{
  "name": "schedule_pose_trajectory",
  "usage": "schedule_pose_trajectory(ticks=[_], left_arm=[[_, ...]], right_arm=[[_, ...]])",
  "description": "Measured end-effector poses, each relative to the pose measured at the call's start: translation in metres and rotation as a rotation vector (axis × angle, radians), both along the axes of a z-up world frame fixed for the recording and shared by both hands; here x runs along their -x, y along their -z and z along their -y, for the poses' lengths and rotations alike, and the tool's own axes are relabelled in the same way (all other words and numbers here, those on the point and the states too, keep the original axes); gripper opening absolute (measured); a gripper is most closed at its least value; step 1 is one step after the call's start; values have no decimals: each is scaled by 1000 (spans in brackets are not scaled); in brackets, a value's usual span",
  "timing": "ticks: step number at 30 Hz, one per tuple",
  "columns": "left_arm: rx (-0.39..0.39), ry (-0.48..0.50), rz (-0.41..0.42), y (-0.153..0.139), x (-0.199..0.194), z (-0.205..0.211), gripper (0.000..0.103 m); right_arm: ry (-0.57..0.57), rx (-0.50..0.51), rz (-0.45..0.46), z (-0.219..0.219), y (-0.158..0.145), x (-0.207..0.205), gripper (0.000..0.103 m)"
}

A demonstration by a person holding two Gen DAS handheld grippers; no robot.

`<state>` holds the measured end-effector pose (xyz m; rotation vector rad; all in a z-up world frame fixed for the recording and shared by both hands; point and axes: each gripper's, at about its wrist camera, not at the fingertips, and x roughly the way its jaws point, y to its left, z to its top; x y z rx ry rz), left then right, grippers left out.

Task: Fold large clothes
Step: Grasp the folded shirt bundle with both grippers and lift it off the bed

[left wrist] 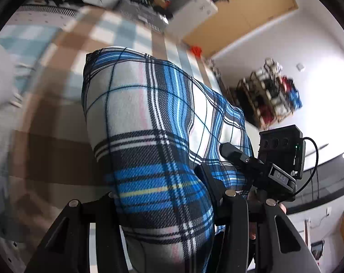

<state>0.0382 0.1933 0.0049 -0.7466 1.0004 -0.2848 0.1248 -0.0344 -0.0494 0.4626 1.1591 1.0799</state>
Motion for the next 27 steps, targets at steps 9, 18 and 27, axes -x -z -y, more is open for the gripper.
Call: schedule_pose_trajectory(ticks=[9, 18, 27], left_arm=[[-113, -155, 75, -53, 56, -123, 41], [-208, -276, 28, -60, 68, -227, 42], [-60, -253, -83, 38, 53, -286, 52]], right_arm=[[-182, -88, 69, -169, -67, 28, 32], [-267, -149, -12, -332, -60, 63, 32], [-205, -96, -184, -368, 42, 83, 32]])
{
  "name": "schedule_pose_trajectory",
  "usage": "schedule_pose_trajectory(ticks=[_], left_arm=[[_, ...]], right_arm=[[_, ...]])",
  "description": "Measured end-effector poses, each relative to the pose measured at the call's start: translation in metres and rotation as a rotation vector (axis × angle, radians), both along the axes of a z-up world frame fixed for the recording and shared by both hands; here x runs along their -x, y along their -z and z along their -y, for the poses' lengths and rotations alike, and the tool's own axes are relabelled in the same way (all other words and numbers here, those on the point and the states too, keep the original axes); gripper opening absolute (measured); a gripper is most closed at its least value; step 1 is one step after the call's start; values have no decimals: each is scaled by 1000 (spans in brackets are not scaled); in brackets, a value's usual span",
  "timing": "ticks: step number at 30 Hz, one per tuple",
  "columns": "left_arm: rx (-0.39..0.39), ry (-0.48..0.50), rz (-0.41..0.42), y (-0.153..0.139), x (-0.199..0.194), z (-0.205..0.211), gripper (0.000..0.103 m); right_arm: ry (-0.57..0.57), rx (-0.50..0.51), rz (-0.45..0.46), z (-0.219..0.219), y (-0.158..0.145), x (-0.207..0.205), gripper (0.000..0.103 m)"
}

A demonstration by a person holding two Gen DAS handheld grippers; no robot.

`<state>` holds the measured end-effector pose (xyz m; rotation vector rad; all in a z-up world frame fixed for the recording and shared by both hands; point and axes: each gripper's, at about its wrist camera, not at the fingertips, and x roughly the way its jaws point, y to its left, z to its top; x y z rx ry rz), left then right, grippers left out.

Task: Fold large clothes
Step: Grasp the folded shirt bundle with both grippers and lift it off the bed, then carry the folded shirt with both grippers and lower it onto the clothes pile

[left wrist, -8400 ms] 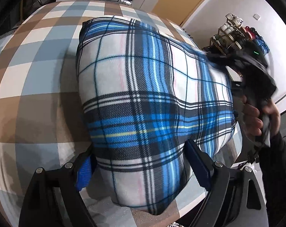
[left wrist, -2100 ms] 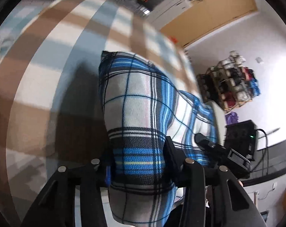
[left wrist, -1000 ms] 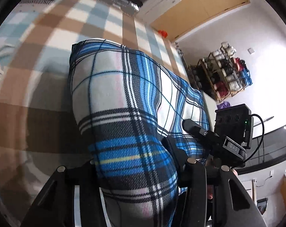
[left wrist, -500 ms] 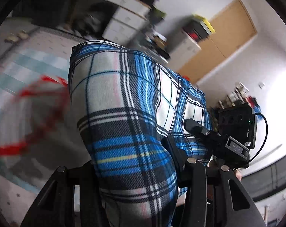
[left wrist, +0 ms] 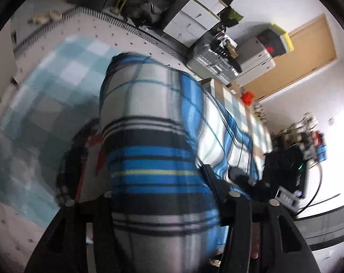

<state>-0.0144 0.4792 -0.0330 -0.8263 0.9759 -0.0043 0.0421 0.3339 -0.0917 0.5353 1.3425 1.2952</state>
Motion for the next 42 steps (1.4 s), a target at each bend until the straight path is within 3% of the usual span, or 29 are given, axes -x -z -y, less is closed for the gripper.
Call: schedule_pose_trajectory(ticks=[1, 3, 7, 9, 11, 13, 15, 19, 26, 28, 29, 32, 34, 37, 39, 42], left_arm=[[33, 8, 7, 11, -2, 0, 57], [49, 26, 26, 20, -9, 2, 58], [28, 46, 64, 28, -12, 16, 58], [22, 47, 62, 24, -11, 19, 58], [25, 38, 27, 16, -6, 19, 59], [-11, 27, 4, -5, -5, 12, 59], [-55, 11, -3, -22, -3, -1, 59], [-143, -36, 44, -52, 14, -18, 59], [-227, 37, 141, -73, -26, 5, 59], [-264, 72, 136, -63, -37, 8, 59], [-290, 95, 93, -47, -49, 12, 59], [-266, 100, 5, 1, -47, -1, 59], [-289, 59, 26, 11, -40, -3, 58], [-327, 33, 83, 21, -26, -3, 58], [-341, 37, 104, 25, -21, -1, 58], [-365, 48, 114, 25, -17, 2, 58]], right_arm=[[8, -4, 7, 5, 5, 1, 32], [17, 8, 37, 9, 12, 0, 32], [15, 19, 33, 9, 26, 3, 37], [0, 26, 42, 9, 17, 4, 42], [-25, 58, 76, 12, 2, 1, 51], [-47, 83, 120, 0, -13, 6, 75], [-49, 88, 165, 4, -23, 5, 87], [-59, 111, 206, 12, -31, 8, 90], [-131, 171, 221, 0, -22, 22, 90], [-128, 180, 232, -2, -24, 18, 92], [-135, 185, 237, -2, -25, 17, 92], [-148, 204, 247, 1, -28, 14, 92], [-140, 218, 278, 9, -32, 12, 92], [-42, 201, 394, 29, -58, -2, 92], [50, 142, 500, 39, -89, -4, 92], [65, 56, 561, 28, -117, 7, 92]])
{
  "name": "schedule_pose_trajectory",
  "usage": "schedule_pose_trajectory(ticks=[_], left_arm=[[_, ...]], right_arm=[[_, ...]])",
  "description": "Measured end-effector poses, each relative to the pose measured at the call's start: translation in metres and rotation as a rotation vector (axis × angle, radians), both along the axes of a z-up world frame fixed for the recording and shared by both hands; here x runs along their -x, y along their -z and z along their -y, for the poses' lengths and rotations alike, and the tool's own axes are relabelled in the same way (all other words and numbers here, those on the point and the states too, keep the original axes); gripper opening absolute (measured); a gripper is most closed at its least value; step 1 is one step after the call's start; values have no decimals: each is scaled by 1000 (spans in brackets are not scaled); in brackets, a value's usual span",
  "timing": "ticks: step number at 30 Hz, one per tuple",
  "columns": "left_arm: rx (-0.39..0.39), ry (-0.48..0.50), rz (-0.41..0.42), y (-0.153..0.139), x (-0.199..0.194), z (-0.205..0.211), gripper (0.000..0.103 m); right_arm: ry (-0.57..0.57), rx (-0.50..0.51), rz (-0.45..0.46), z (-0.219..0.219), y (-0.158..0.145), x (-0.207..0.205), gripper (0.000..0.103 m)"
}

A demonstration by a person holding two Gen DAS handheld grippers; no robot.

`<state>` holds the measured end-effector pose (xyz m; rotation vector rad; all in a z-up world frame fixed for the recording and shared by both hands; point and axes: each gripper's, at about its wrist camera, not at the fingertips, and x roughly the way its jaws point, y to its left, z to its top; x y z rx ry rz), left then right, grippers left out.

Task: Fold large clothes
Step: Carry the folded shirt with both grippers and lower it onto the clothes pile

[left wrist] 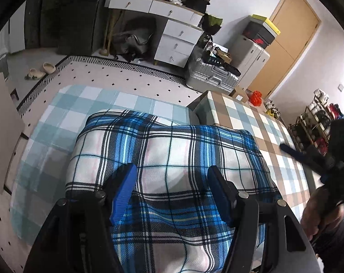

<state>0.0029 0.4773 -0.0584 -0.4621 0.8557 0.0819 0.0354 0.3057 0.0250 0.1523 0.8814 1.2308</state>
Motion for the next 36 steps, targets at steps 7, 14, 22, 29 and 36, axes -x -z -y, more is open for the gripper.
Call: schedule_pose_trajectory(ticks=[7, 14, 22, 29, 36], left_arm=[[200, -38, 66, -19, 9, -20, 58], [325, -55, 145, 3, 22, -35, 43], [313, -59, 174, -12, 34, -27, 23], [-56, -131, 127, -75, 35, 28, 82], [-318, -232, 102, -107, 51, 60, 83]], right_arm=[[-25, 134, -65, -51, 70, 34, 80], [-3, 114, -6, -56, 106, 43, 77], [-17, 112, 23, -52, 103, 50, 79], [-30, 58, 137, -38, 47, 56, 93], [-49, 83, 258, -25, 17, 76, 100]])
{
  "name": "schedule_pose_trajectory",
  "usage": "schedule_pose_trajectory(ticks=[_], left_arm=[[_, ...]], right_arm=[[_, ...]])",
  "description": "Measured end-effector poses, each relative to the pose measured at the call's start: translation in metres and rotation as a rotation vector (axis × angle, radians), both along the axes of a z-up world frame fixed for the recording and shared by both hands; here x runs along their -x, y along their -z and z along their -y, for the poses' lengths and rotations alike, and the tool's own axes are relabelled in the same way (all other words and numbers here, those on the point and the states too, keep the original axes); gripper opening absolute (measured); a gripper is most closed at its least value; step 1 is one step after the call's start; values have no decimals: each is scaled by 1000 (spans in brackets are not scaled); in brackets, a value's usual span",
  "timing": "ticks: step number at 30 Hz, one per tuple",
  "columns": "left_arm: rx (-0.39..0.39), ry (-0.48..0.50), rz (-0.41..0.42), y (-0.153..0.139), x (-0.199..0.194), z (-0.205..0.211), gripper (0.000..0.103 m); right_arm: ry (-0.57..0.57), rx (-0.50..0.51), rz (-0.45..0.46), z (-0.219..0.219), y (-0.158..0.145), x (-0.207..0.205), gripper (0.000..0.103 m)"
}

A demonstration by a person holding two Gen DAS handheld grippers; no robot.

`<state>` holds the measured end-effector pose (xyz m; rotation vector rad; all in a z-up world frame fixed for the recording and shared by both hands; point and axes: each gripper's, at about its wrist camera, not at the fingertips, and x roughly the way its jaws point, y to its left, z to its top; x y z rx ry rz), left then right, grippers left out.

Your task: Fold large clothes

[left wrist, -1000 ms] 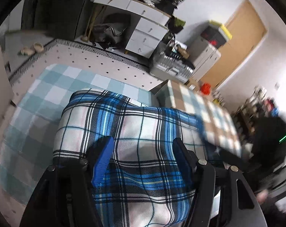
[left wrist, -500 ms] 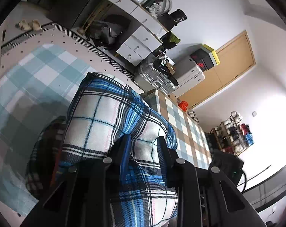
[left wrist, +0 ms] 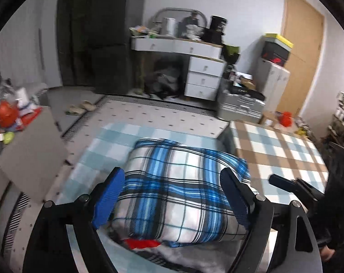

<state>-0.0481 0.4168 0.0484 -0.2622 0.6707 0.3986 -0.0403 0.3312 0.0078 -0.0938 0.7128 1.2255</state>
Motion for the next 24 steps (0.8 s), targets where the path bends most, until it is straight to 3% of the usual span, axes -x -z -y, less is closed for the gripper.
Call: schedule_pose_trajectory(ticks=[5, 11, 17, 21, 24], left_arm=[[-47, -178, -25, 4, 20, 0, 83], [-108, -267, -13, 10, 44, 41, 83], [-123, -322, 94, 21, 73, 82, 83], [-53, -320, 100, 39, 79, 96, 83], [-85, -321, 76, 43, 77, 109, 83]], right_arm=[[-9, -16, -16, 21, -10, 7, 100], [14, -63, 68, 68, -30, 21, 103], [30, -46, 96, 118, -32, 52, 103], [54, -66, 155, 142, -31, 71, 103], [32, -69, 190, 149, -35, 82, 103]])
